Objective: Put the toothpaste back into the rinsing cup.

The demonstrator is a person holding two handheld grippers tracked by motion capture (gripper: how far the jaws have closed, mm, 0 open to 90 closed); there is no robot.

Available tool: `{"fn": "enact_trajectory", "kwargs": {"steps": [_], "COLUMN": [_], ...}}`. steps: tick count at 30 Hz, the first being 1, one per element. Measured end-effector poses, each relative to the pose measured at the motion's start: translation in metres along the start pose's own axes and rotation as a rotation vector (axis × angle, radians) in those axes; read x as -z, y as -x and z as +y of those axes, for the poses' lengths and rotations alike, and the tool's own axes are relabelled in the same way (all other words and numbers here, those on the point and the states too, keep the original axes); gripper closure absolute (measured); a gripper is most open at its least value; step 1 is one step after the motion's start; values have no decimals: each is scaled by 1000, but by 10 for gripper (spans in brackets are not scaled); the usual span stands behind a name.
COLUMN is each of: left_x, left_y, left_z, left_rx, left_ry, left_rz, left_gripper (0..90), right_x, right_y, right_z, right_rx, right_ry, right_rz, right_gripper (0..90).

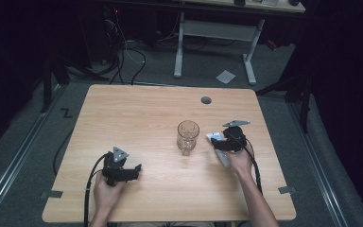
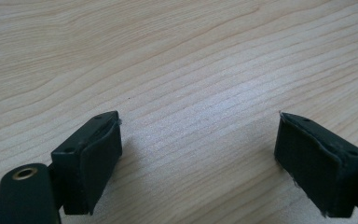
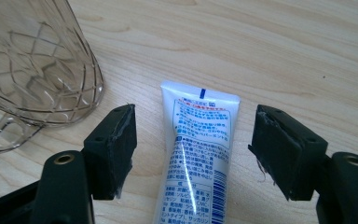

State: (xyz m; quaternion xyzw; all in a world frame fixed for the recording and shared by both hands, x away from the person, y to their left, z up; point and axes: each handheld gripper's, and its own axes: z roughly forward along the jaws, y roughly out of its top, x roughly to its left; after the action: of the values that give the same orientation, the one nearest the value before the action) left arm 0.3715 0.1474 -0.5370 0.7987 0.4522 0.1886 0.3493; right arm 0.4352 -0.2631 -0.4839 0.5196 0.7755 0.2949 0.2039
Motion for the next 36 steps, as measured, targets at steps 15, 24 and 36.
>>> {"fn": "enact_trajectory", "kwargs": {"steps": [15, 24, 36], "left_x": [0, 0, 0], "left_y": [0, 0, 0], "left_z": [0, 0, 0], "left_rx": [0, 0, 0], "left_ry": [0, 0, 0], "left_rz": [0, 0, 0], "left_gripper": [152, 152, 152], "right_x": [-20, -27, -32], "right_y": [-1, 0, -1], "right_z": [4, 4, 3], "right_rx": [9, 12, 19], "right_ry": [-95, -140, -173], "right_rz": [8, 7, 2], "right_gripper": [302, 304, 320]}}
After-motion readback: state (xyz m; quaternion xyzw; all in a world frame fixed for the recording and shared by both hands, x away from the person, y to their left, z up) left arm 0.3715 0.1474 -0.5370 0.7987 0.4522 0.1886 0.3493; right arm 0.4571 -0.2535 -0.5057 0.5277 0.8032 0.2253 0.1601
